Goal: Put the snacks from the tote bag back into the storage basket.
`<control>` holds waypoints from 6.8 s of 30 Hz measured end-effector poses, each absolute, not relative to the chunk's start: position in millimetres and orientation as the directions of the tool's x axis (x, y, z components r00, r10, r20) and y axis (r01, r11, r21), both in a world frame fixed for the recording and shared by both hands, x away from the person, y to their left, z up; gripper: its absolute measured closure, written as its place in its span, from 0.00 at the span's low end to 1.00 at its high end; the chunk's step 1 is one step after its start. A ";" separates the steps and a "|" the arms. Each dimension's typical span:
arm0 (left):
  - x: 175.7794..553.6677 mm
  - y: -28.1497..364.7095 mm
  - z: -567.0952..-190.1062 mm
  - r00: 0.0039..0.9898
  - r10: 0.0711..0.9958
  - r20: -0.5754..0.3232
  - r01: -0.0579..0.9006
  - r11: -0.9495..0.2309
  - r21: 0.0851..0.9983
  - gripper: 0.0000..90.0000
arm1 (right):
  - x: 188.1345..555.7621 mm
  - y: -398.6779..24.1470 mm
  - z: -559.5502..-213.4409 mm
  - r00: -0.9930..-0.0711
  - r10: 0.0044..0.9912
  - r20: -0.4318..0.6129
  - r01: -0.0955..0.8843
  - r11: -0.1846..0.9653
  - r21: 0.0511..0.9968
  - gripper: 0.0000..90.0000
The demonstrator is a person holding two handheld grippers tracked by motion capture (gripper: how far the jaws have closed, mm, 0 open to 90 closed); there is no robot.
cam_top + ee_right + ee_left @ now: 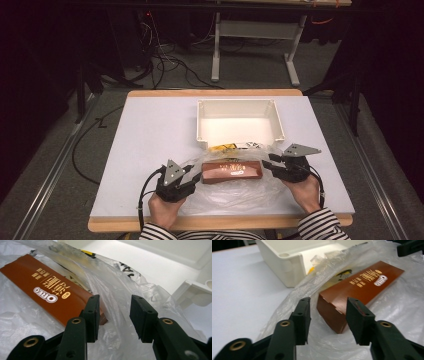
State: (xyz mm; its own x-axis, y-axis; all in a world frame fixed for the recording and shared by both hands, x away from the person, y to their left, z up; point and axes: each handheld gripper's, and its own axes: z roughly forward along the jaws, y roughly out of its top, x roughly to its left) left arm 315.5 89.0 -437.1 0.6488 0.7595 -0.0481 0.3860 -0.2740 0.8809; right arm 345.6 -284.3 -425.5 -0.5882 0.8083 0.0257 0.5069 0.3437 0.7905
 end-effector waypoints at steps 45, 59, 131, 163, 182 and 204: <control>380.7 88.7 -478.4 0.550 0.832 -0.067 0.606 -0.343 0.718 1.00 | 363.8 -288.6 -471.0 -0.562 0.824 0.067 0.641 0.384 0.665 1.00; 353.5 99.6 -454.0 0.531 0.840 -0.110 0.547 -0.241 0.802 0.63 | 337.3 -287.2 -459.6 -0.555 0.828 0.080 0.600 0.332 0.728 0.80; 371.5 108.8 -484.2 0.496 0.861 -0.117 0.540 -0.200 0.818 0.53 | 353.7 -235.1 -431.7 -0.781 0.622 0.059 0.422 0.455 0.784 0.47; 370.4 106.4 -484.3 0.499 0.861 -0.093 0.535 -0.222 0.815 0.51 | 361.8 -217.9 -458.9 -0.855 0.518 0.020 0.399 0.635 0.662 0.30; 371.2 105.4 -484.7 0.499 0.862 -0.088 0.538 -0.229 0.811 0.51 | 362.0 -222.8 -455.6 -0.839 0.536 0.091 0.440 0.571 0.693 0.32; 371.1 102.0 -484.9 0.510 0.858 -0.068 0.535 -0.255 0.806 0.51 | 355.2 -226.9 -433.2 -0.859 0.505 0.084 0.390 0.539 0.747 0.41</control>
State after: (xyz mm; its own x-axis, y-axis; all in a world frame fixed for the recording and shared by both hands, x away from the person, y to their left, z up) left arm 371.1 102.0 -484.9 0.5098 0.8577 -0.0676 0.5351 -0.2546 0.8055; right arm 355.2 -226.9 -433.2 -0.8589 0.5052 0.0841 0.3900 0.5386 0.7469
